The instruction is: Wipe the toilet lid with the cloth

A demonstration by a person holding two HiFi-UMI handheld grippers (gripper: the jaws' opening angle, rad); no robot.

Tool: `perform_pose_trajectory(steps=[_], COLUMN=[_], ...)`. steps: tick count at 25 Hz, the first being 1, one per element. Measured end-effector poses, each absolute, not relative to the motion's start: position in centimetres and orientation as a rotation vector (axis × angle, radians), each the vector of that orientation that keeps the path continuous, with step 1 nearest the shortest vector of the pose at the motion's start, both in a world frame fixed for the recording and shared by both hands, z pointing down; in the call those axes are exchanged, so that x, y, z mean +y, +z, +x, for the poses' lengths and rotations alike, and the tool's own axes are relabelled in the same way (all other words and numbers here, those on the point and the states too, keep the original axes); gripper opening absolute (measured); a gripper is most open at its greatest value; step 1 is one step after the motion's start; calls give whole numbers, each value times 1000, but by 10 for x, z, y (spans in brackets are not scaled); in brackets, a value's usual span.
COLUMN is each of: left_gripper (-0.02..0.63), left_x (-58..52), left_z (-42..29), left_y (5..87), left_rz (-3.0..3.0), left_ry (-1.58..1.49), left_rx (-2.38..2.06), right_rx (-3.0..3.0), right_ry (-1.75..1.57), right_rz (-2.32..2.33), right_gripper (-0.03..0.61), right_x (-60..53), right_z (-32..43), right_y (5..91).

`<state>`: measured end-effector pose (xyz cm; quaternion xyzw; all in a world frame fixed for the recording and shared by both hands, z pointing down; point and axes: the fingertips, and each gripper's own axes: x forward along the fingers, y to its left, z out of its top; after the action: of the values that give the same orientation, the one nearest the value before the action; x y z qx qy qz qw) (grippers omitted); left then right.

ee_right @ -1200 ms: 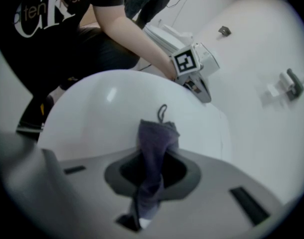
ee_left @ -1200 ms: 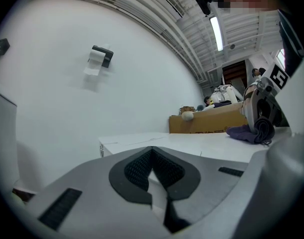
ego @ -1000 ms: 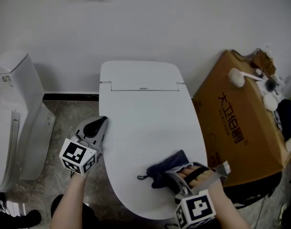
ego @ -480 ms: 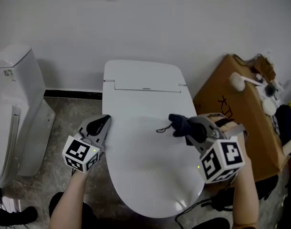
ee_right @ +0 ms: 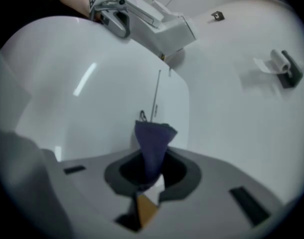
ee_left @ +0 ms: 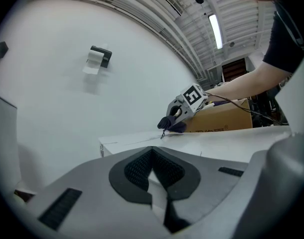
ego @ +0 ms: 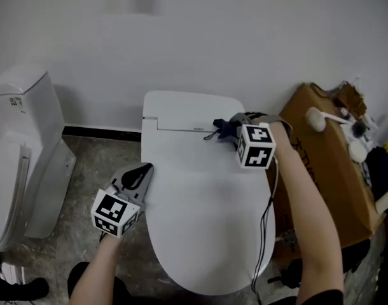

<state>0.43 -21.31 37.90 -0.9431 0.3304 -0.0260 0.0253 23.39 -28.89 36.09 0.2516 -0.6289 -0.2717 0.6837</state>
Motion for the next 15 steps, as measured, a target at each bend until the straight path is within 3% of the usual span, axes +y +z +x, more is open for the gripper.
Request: perform_pose_trajectory(steps=[15], left_gripper=[15], left_x=[-222], left_z=[2], left_y=[377], left_rz=[-2929], left_ry=[11], left_rx=[1028], right_rx=[-1461], right_ry=[-476], right_rz=[499], right_gripper=[63], right_x=[-295], right_z=[241], right_y=[409])
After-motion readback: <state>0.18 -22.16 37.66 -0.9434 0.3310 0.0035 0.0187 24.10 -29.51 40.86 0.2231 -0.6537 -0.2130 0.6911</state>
